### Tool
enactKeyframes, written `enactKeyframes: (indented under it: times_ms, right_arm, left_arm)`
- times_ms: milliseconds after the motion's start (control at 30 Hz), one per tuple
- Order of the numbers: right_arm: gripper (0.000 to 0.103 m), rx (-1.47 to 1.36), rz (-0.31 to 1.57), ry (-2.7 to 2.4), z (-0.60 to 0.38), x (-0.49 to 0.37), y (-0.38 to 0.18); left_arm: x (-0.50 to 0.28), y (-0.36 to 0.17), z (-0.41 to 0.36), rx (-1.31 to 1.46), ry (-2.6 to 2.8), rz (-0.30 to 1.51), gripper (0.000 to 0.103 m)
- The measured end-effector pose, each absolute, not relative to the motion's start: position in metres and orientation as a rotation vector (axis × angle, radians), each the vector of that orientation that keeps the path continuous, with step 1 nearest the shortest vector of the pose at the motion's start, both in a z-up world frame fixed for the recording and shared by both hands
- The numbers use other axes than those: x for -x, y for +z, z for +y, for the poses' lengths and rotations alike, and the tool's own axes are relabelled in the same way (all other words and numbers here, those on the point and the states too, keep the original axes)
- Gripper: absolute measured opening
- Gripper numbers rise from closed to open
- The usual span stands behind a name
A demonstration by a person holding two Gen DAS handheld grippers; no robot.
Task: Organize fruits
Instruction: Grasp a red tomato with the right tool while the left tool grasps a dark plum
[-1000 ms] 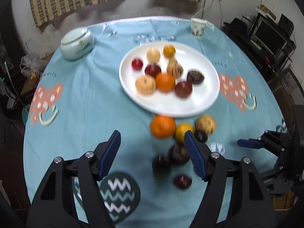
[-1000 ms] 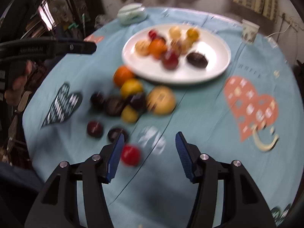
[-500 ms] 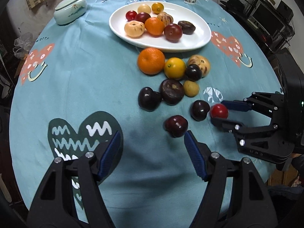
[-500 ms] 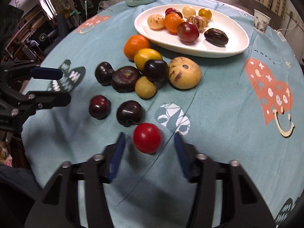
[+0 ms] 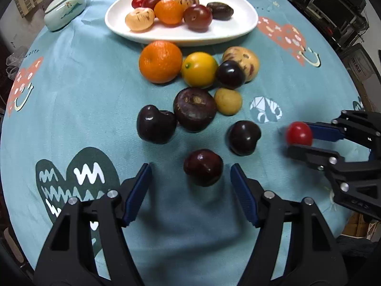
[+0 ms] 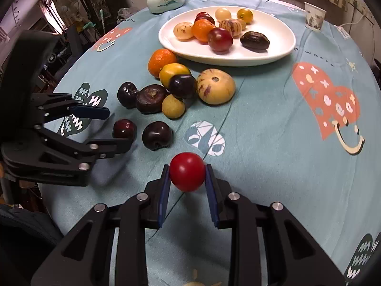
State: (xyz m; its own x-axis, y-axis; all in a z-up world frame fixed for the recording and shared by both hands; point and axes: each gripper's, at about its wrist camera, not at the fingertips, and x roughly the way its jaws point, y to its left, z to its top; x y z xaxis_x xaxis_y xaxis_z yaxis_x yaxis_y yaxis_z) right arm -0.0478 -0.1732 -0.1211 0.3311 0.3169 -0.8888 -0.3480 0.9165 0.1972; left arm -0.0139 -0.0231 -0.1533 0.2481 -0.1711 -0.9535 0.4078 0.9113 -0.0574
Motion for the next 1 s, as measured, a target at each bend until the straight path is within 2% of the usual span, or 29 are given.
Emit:
enactKeyframes:
  times_ms: [33, 133, 600, 1000]
  right_arm:
    - [0.029, 0.029, 1.155, 0.432, -0.172, 0.049, -0.122]
    - [0.029, 0.018, 1.163, 0.425, -0.175, 0.05, -0.124]
    - [0.029, -0.005, 1.177, 0.449, -0.165, 0.07, -0.122]
    - [0.029, 0.007, 1.177, 0.46, -0.156, 0.082, -0.119]
  left_arm:
    - [0.013, -0.155, -0.023, -0.221, -0.395, 1.267, 0.056]
    - [0.013, -0.151, -0.024, -0.186, -0.44, 1.27, 0.034]
    - [0.03, -0.106, -0.031, -0.249, -0.391, 1.18, 0.034]
    - [0.042, -0.096, -0.027, -0.259, -0.384, 1.157, 0.034]
